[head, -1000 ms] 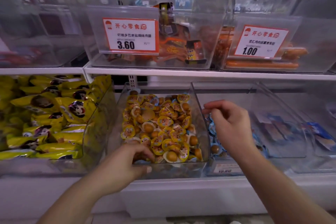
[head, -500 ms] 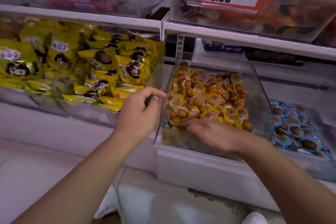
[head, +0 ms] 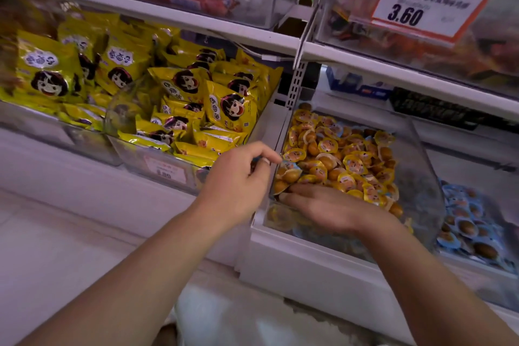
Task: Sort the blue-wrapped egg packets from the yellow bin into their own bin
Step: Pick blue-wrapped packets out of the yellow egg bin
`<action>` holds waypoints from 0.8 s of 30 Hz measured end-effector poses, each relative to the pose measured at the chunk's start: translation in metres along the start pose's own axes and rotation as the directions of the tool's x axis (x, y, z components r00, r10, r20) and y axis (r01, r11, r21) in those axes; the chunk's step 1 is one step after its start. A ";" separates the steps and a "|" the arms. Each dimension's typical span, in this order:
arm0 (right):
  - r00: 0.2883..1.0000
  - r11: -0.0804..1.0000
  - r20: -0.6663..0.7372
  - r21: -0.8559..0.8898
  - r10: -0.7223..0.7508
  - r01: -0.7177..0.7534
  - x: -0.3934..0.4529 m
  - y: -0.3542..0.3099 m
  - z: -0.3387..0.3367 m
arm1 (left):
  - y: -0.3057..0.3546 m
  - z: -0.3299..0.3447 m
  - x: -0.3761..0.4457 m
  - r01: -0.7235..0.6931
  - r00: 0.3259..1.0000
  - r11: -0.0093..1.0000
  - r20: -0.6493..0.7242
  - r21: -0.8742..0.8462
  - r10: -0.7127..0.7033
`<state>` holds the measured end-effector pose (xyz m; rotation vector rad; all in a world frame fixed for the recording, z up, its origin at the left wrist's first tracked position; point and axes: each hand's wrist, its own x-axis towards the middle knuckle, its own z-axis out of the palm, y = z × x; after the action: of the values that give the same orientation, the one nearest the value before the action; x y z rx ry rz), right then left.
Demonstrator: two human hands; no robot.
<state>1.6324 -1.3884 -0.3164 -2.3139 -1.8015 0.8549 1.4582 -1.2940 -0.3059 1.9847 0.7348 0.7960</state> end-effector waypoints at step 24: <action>0.982 0.966 0.159 0.249 -0.105 0.063 0.018 0.008 -0.016 | 0.008 0.009 0.001 -0.020 1.000 1.000 0.007 -0.012 0.020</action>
<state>1.6501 -1.3701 -0.3127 -2.0529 -1.7281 1.2183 1.4675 -1.3019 -0.3027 1.9859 0.7054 0.8028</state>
